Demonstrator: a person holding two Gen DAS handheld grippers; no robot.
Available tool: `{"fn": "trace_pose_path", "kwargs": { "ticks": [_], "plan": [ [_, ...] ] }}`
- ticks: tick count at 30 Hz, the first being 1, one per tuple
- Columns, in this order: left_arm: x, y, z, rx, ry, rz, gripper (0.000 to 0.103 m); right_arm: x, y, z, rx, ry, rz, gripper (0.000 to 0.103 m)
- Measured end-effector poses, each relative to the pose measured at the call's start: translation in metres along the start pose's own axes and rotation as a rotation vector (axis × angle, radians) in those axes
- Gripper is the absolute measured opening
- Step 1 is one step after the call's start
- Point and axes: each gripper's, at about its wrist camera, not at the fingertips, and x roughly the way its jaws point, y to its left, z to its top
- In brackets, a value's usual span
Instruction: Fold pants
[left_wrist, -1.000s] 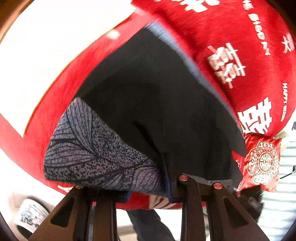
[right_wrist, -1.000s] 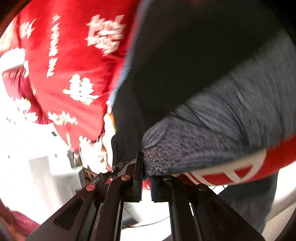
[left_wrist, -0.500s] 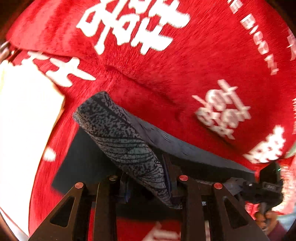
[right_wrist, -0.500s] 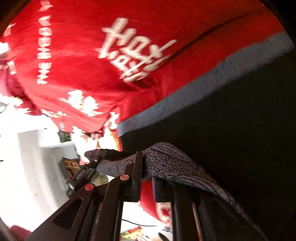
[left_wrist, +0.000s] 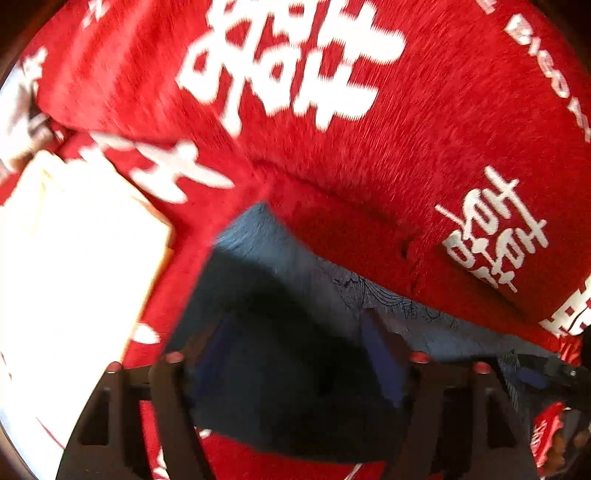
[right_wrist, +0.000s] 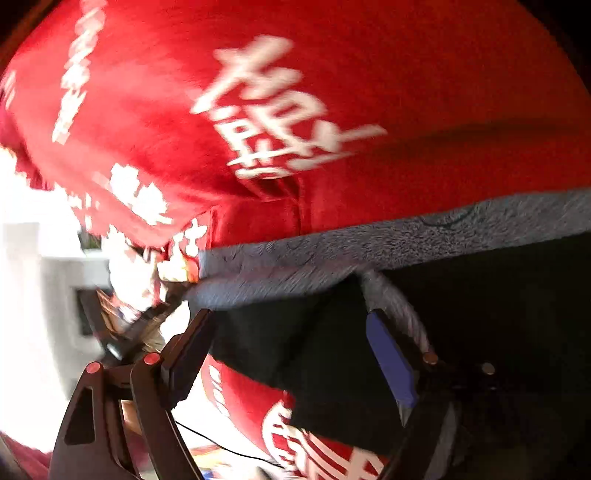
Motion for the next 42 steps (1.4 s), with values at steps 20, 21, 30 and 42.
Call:
{"fn": "trace_pose_path", "kwargs": {
  "ticks": [20, 21, 30, 42],
  "plan": [
    [0.030, -0.033, -0.045, 0.147, 0.133, 0.136, 0.082, 0.012, -0.024, 0.020, 0.096, -0.014, 0.064, 0.060],
    [0.024, -0.037, -0.053, 0.153, 0.141, 0.127, 0.082, -0.002, -0.029, 0.009, 0.100, -0.022, 0.067, 0.060],
    [-0.019, -0.114, -0.127, 0.359, 0.232, -0.089, 0.082, -0.118, -0.076, -0.137, 0.201, -0.114, -0.081, 0.061],
    [-0.053, -0.235, -0.222, 0.561, 0.323, -0.392, 0.082, -0.174, -0.177, -0.361, 0.566, -0.276, -0.197, 0.061]
  ]
}}
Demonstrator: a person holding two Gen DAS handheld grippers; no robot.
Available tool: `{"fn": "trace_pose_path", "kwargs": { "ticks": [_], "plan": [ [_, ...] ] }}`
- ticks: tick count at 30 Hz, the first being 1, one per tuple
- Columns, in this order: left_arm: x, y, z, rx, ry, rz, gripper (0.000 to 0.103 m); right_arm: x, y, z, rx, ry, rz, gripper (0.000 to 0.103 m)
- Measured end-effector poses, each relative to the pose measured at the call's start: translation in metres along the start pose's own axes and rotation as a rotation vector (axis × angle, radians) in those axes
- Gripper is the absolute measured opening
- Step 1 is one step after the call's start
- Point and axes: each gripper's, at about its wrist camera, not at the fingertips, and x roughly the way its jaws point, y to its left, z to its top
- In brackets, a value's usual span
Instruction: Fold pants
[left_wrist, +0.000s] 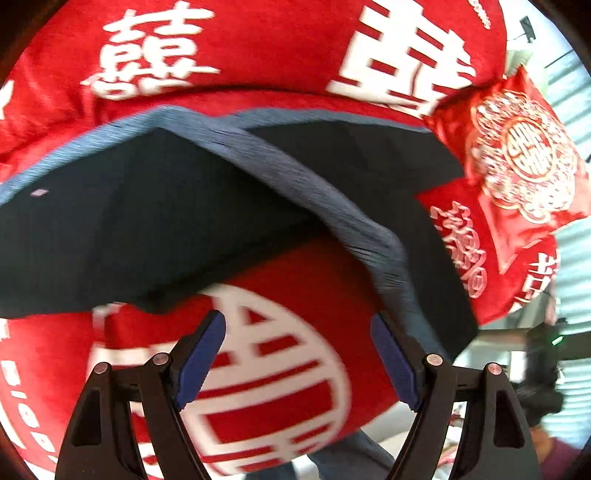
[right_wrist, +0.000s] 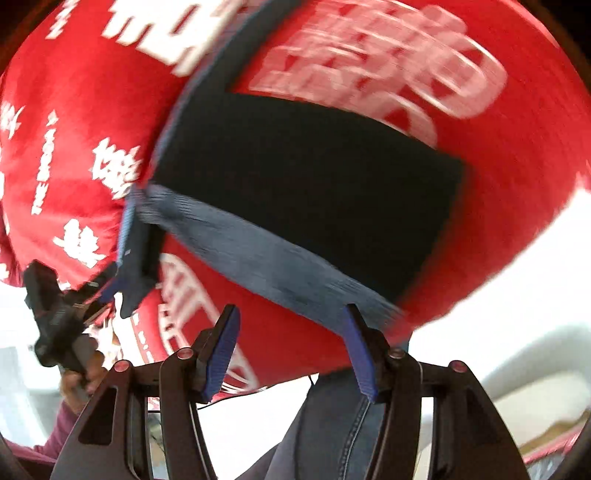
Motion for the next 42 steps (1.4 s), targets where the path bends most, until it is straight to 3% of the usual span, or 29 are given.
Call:
{"fn": "trace_pose_path", "kwargs": {
  "ticks": [5, 13, 14, 15, 16, 17, 18, 19, 22, 28, 32, 33, 35, 36, 38, 42],
  "plan": [
    [0.044, -0.037, -0.003, 0.008, 0.065, -0.029, 0.082, 0.009, -0.045, -0.004, 0.076, 0.009, 0.033, 0.061],
    [0.089, -0.061, -0.008, -0.007, 0.116, -0.024, 0.082, 0.035, -0.073, 0.005, 0.082, 0.102, 0.297, 0.061],
    [0.089, -0.063, -0.008, 0.000, 0.110, -0.026, 0.082, 0.038, -0.075, 0.007, 0.096, 0.108, 0.318, 0.057],
    [0.090, -0.065, -0.007, 0.003, 0.113, -0.025, 0.081, 0.040, -0.075, 0.008, 0.107, 0.117, 0.332, 0.031],
    [0.091, -0.066, -0.005, 0.003, 0.113, -0.028, 0.079, 0.039, -0.077, 0.008, 0.119, 0.128, 0.361, 0.019],
    [0.091, -0.067, -0.004, 0.005, 0.112, -0.040, 0.064, 0.037, -0.077, 0.009, 0.128, 0.131, 0.375, 0.017],
    [0.092, -0.069, -0.002, 0.006, 0.119, -0.052, 0.041, 0.030, -0.071, 0.012, 0.105, 0.125, 0.366, 0.016],
    [0.093, -0.071, 0.000, 0.005, 0.139, -0.071, 0.033, 0.023, -0.065, 0.013, 0.076, 0.119, 0.362, 0.016],
    [0.085, -0.077, 0.007, -0.004, 0.135, -0.095, 0.032, -0.003, -0.045, 0.026, 0.009, 0.099, 0.370, 0.015],
    [0.054, -0.102, 0.050, 0.001, 0.027, -0.101, 0.032, -0.066, -0.001, 0.094, -0.097, -0.001, 0.402, 0.015],
    [0.042, -0.115, 0.096, 0.009, -0.053, -0.089, 0.033, -0.093, 0.032, 0.172, -0.168, -0.058, 0.411, 0.015],
    [0.040, -0.117, 0.106, 0.017, -0.068, -0.084, 0.037, -0.094, 0.043, 0.193, -0.191, -0.061, 0.403, 0.015],
    [0.037, -0.121, 0.126, 0.026, -0.093, -0.034, 0.056, -0.094, 0.063, 0.231, -0.252, -0.063, 0.370, 0.015],
    [0.036, -0.121, 0.134, 0.025, -0.108, -0.013, 0.059, -0.095, 0.069, 0.250, -0.288, -0.064, 0.341, 0.015],
    [0.035, -0.114, 0.144, 0.005, -0.108, -0.008, 0.059, -0.087, 0.084, 0.283, -0.330, -0.057, 0.298, 0.015],
    [0.034, -0.097, 0.151, -0.041, -0.110, 0.089, 0.059, -0.061, 0.094, 0.337, -0.327, -0.047, 0.174, 0.018]
  ]
}}
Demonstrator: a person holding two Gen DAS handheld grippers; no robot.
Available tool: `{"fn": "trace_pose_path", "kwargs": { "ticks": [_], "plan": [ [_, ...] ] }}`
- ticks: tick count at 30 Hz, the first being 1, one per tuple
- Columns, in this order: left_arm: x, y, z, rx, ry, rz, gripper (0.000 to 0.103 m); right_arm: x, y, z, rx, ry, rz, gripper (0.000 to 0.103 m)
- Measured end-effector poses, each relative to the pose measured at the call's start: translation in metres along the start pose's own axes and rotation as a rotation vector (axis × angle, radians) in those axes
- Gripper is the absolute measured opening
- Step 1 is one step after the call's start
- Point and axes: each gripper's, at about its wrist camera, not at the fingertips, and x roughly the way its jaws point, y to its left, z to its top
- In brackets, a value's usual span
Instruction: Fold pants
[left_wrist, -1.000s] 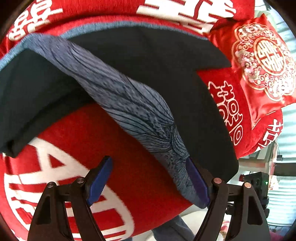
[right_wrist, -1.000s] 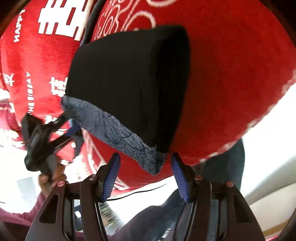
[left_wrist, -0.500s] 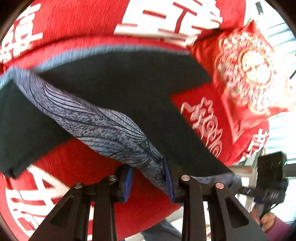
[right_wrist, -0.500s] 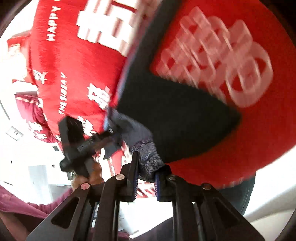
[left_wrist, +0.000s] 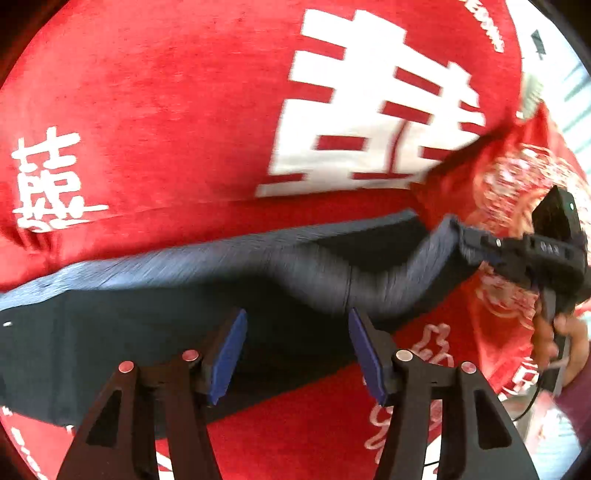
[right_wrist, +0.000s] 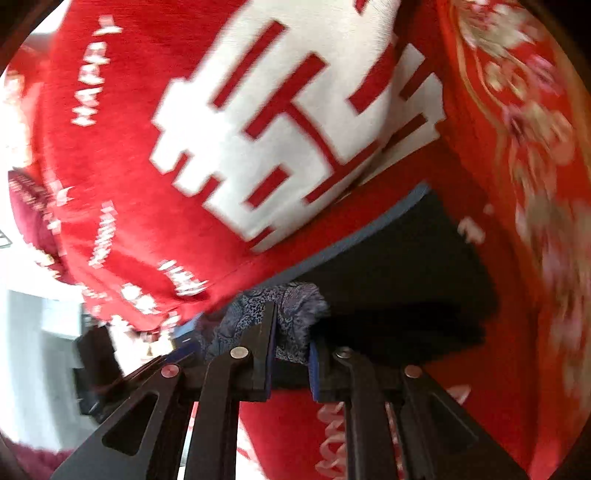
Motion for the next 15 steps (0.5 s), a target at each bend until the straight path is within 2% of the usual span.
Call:
{"fn": "trace_pose_path", "kwargs": {
  "ticks": [2, 4, 6, 7, 10, 13, 14, 15],
  "plan": [
    [0.003, 0.014, -0.002, -0.029, 0.002, 0.039, 0.059, 0.012, -0.006, 0.017, -0.005, 0.012, -0.077, 0.019],
    [0.010, 0.029, -0.006, -0.054, 0.019, 0.101, 0.059, 0.024, -0.009, 0.028, -0.032, 0.041, -0.161, 0.030],
    [0.020, 0.045, -0.013, -0.095, 0.040, 0.154, 0.059, 0.029, -0.007, 0.030, -0.066, 0.060, -0.224, 0.066],
    [0.025, 0.056, -0.017, -0.119, 0.050, 0.181, 0.059, 0.026, -0.008, 0.027, -0.078, 0.050, -0.223, 0.070],
    [0.040, 0.081, -0.030, -0.162, 0.079, 0.276, 0.059, 0.014, -0.010, 0.008, -0.082, 0.029, -0.242, 0.071],
    [0.053, 0.101, -0.044, -0.215, 0.116, 0.315, 0.059, 0.004, -0.025, -0.019, -0.038, 0.010, -0.318, 0.070],
    [0.056, 0.105, -0.048, -0.221, 0.123, 0.326, 0.059, 0.004, -0.035, -0.029, -0.004, 0.014, -0.355, 0.069],
    [0.059, 0.108, -0.051, -0.222, 0.129, 0.333, 0.059, 0.005, -0.044, -0.035, 0.031, 0.014, -0.370, 0.063]
  ]
}}
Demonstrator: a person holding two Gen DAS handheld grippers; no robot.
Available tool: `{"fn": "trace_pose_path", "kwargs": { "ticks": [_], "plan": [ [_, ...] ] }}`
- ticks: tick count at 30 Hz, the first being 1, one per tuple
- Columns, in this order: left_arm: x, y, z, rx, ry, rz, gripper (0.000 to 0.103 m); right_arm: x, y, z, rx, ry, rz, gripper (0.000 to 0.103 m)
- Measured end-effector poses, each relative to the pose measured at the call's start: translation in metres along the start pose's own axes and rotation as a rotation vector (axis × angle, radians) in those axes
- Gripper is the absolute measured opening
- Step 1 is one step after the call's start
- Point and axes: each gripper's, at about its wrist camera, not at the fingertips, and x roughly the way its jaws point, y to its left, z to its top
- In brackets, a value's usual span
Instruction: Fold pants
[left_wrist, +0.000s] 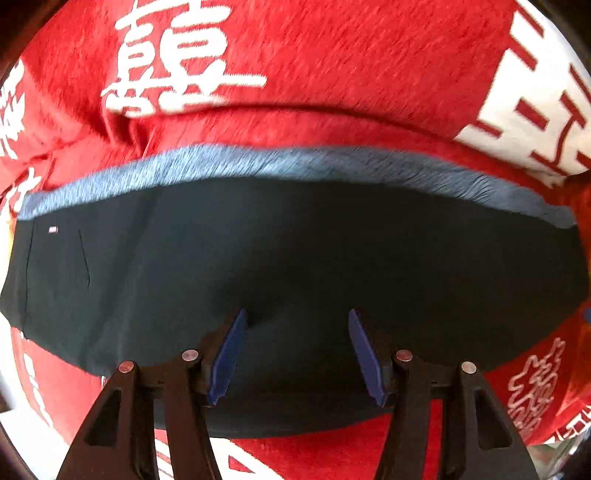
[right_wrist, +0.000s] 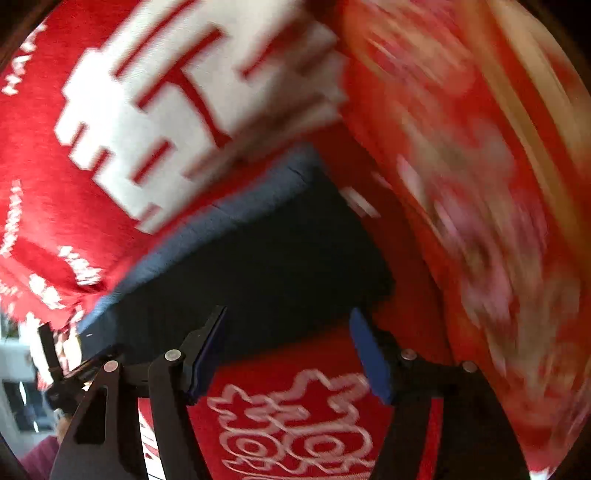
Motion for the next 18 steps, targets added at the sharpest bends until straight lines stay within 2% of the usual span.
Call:
{"fn": "trace_pose_path", "kwargs": {
  "ticks": [2, 3, 4, 5, 8, 10, 11, 12, 13, 15, 18],
  "plan": [
    [0.001, 0.002, -0.002, 0.007, -0.020, 0.004, 0.062, 0.011, -0.015, -0.003, 0.075, 0.015, 0.002, 0.052],
    [0.001, 0.001, -0.003, 0.017, -0.027, 0.015, 0.073, 0.016, -0.023, -0.001, 0.119, 0.006, 0.021, 0.041],
    [0.002, 0.000, -0.003, 0.028, -0.029, 0.030, 0.076, 0.019, -0.027, 0.002, 0.144, -0.004, 0.043, 0.029],
    [0.003, -0.001, -0.005, 0.043, -0.035, 0.042, 0.076, 0.022, -0.028, 0.008, 0.161, -0.012, 0.061, 0.007],
    [0.001, -0.002, -0.008, 0.062, -0.032, 0.055, 0.076, 0.008, -0.010, 0.016, 0.049, -0.072, 0.044, 0.007],
    [0.000, 0.000, -0.008, 0.052, -0.016, 0.050, 0.076, 0.010, -0.008, 0.017, 0.000, -0.029, -0.014, 0.007],
    [-0.001, 0.001, -0.007, 0.045, -0.008, 0.050, 0.076, 0.017, -0.015, 0.016, 0.012, 0.026, -0.039, 0.010],
    [-0.003, 0.003, -0.006, 0.038, 0.000, 0.049, 0.076, 0.025, -0.024, 0.015, 0.037, 0.085, -0.069, 0.020],
    [-0.007, 0.005, -0.005, 0.031, -0.002, 0.043, 0.076, 0.021, -0.030, 0.013, 0.060, 0.087, -0.079, 0.028],
    [-0.018, 0.003, 0.004, 0.026, -0.030, 0.032, 0.076, 0.002, -0.023, 0.010, 0.026, 0.030, -0.100, 0.031],
    [-0.028, 0.000, 0.023, 0.043, -0.077, 0.033, 0.076, -0.033, 0.008, 0.011, -0.114, -0.117, -0.087, 0.031]
  ]
}}
